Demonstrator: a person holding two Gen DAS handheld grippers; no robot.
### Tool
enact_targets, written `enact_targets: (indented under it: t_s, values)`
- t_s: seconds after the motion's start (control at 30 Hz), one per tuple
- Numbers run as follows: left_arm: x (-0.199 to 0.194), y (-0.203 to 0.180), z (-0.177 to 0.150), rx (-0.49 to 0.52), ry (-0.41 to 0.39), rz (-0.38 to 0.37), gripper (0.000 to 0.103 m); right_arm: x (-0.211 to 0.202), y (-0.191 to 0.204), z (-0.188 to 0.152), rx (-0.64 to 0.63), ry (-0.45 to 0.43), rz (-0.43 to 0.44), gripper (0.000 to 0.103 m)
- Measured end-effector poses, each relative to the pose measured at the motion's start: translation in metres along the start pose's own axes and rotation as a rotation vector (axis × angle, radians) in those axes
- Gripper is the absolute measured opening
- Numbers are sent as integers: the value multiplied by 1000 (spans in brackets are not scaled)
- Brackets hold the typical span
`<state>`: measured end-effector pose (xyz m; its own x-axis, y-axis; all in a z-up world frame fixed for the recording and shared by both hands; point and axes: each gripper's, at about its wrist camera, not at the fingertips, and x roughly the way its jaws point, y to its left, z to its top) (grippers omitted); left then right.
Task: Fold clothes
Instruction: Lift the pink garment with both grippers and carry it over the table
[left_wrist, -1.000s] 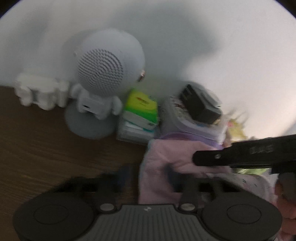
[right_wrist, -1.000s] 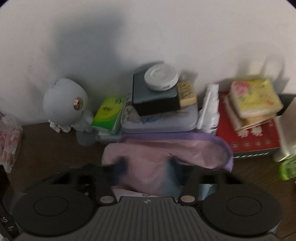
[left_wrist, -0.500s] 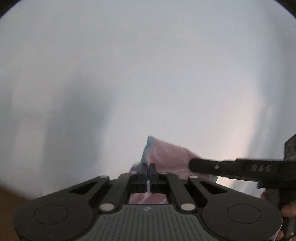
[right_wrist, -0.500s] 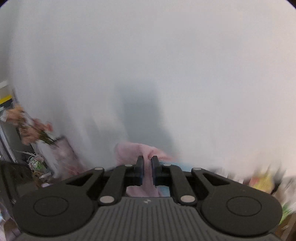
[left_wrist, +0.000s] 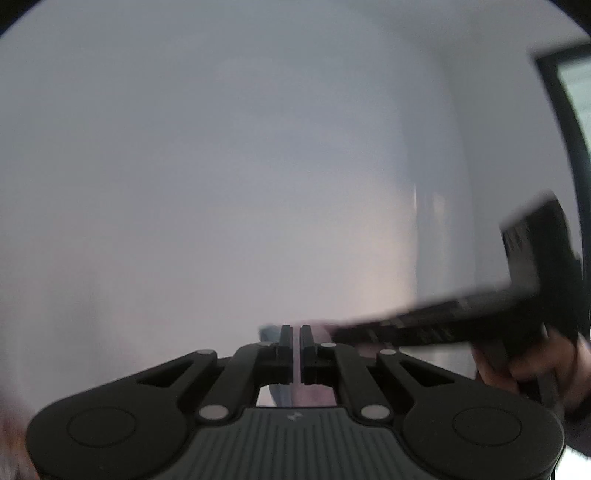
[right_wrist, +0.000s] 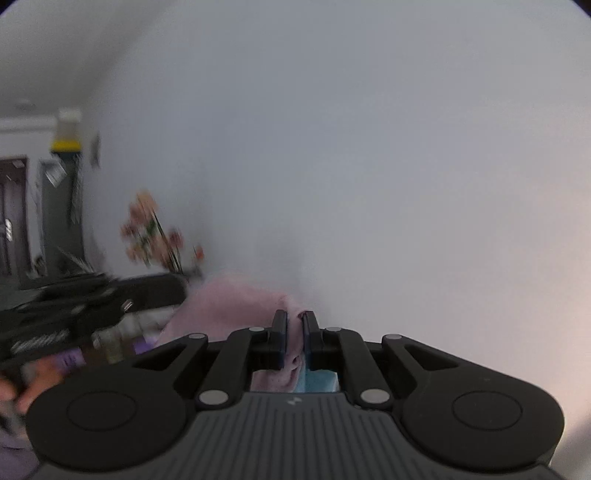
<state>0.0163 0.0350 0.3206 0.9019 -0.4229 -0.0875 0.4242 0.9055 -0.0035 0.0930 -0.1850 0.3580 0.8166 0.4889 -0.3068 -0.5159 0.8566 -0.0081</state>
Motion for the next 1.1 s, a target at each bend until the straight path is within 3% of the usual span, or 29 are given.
enact_targets:
  t_s: [0.1, 0.13, 0.2, 0.23, 0.27, 0.33, 0.4, 0.5, 0.57, 0.6, 0.67, 0.7, 0.8, 0.83, 0.87, 0.9, 0.93, 1.03, 1.1]
  values:
    - [20, -1, -87, -17, 208, 72, 9, 41, -4, -80, 21, 203, -119, 15]
    - [15, 2, -115, -36, 259, 110, 10, 55, -6, -107, 29, 270, -158, 21]
    - [4, 9, -170, -73, 356, 185, 11, 72, -9, -159, 45, 392, -215, 21]
    - [-13, 9, -188, -101, 363, 166, 19, 63, -6, -179, 48, 413, -197, 23]
    - [-32, 10, -206, -129, 366, 143, 29, 47, 3, -194, 41, 407, -172, 35]
    - [-65, 5, -240, -148, 372, 82, 39, 0, 19, -226, 25, 377, -120, 57]
    - [-76, -14, -271, -100, 391, 0, 43, -41, 31, -256, 9, 350, -58, 60]
    - [-49, -66, -295, 102, 427, -113, 56, -55, 45, -288, 25, 387, -71, 64]
    - [-33, -91, -297, 172, 479, -125, 60, -57, 49, -311, 34, 422, -113, 64]
    - [-18, -98, -298, 169, 497, -113, 60, -50, 43, -318, 53, 425, -173, 63]
    - [-4, -84, -295, 102, 542, -54, 60, -40, 27, -328, 134, 414, -207, 63]
    - [3, -77, -294, 67, 565, -23, 60, -36, 20, -334, 192, 419, -199, 63]
    - [3, -63, -288, -34, 600, 30, 58, -35, 12, -344, 258, 402, -202, 43]
    - [2, -59, -286, -68, 611, 47, 55, -37, 13, -345, 254, 393, -207, 28]
    - [1, -57, -285, -89, 627, 51, 40, -36, 14, -346, 252, 391, -199, 12]
    - [-2, -58, -283, -96, 624, 49, 28, -33, 14, -345, 253, 389, -186, 6]
    - [0, -59, -282, -111, 632, 31, 1, -30, 12, -342, 256, 386, -176, 2]
    - [6, -59, -272, -203, 614, 0, 1, -44, 12, -310, 281, 296, -112, 1]
    - [-13, -50, -236, -290, 482, -43, 1, -60, 13, -276, 291, 193, -52, 1]
